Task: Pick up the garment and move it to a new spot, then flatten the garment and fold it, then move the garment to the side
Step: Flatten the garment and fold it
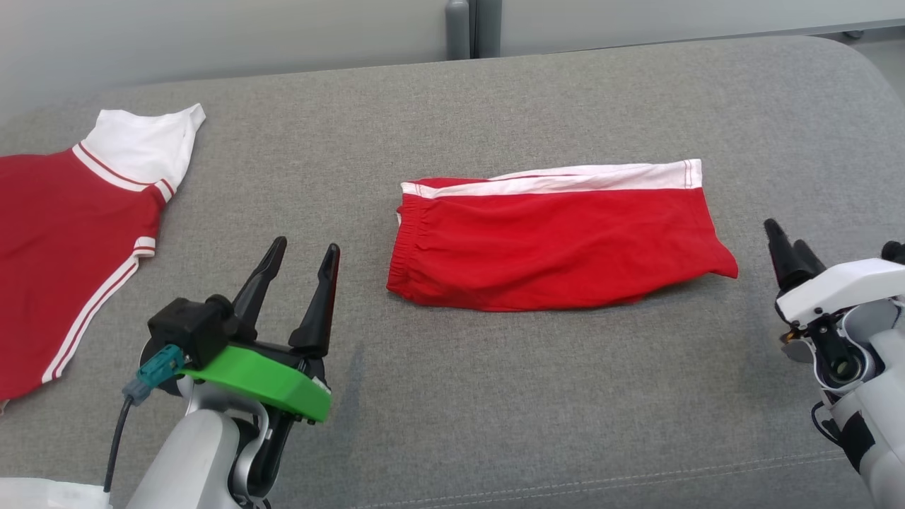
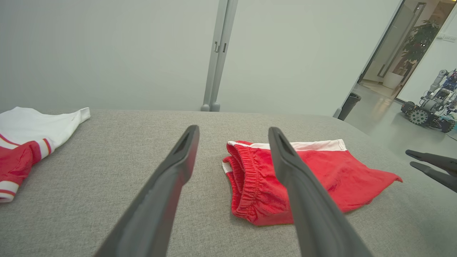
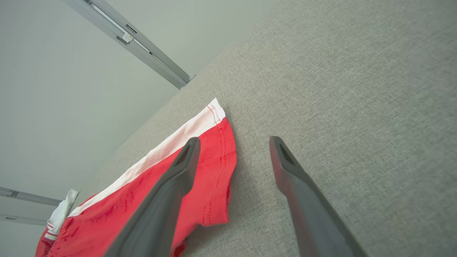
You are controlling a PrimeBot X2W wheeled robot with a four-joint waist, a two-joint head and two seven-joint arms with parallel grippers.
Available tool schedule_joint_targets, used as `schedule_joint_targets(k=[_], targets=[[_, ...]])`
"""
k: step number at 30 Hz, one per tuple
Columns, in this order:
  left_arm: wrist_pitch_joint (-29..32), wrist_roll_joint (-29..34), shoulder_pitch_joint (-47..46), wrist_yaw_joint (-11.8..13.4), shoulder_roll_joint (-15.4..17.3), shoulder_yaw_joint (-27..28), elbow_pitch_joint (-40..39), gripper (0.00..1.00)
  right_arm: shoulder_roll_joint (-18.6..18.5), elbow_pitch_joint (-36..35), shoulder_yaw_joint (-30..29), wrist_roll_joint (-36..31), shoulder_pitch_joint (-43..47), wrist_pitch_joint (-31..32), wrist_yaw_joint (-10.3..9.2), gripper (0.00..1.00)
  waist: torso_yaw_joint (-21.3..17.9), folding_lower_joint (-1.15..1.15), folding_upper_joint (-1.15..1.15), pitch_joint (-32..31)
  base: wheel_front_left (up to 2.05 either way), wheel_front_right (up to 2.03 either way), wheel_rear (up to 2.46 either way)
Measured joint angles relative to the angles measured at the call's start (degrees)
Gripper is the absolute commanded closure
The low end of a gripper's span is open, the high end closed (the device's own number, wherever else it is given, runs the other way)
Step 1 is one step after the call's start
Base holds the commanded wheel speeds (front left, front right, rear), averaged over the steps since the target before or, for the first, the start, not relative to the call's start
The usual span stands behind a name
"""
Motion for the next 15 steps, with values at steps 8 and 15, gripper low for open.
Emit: schedule_joint_targets(k=[8, 15], targets=[[0.01, -0.23, 1.04, 0.82, 0.08, 0.76, -0.91, 0.00, -0.44, -3.57, -0.05, -2.44, 0.27, -4.68, -0.51, 0.00, -1.12, 0.00, 0.00, 0.35, 0.00, 0.00, 0.00], [0.48, -0.11, 0.98, 0.89, 0.07, -0.47, -2.05, 0.00, 0.09, -4.04, 1.44, -3.82, 0.19, -5.11, -1.80, 0.00, -1.29, 0.00, 0.00, 1.44, 0.00, 0.00, 0.00]])
